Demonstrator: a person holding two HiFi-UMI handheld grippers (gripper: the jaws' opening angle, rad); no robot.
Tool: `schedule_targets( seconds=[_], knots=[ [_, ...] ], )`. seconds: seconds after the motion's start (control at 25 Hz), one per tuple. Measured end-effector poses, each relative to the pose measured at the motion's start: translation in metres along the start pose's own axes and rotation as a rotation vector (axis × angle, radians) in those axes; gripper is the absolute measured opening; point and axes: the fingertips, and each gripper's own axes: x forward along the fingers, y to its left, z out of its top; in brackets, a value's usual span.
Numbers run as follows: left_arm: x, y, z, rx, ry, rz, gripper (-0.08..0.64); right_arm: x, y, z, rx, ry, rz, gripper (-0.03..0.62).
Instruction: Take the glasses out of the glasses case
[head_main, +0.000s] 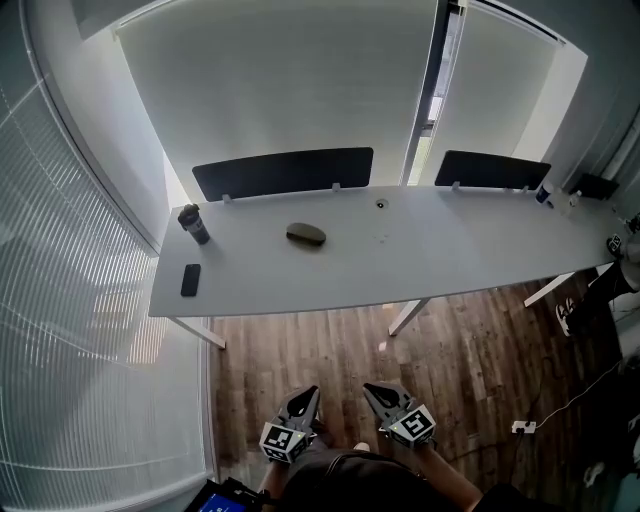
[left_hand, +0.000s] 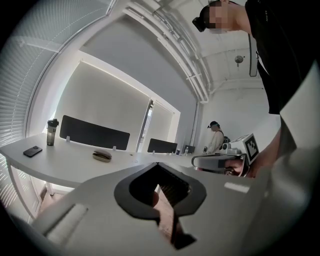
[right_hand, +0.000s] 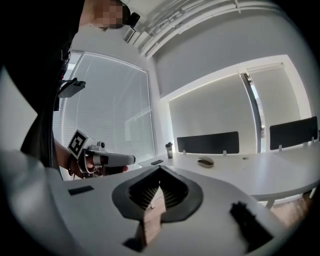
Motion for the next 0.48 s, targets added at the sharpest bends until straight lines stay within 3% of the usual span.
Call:
schedule_targets(
  seconds=[0.48],
  knots=[
    [0.0,0.088,0.021,-0.001,0.005,0.0,0.003,0.101,0.001,0.035,-0.005,0.013,0.02,0.0]
  ],
)
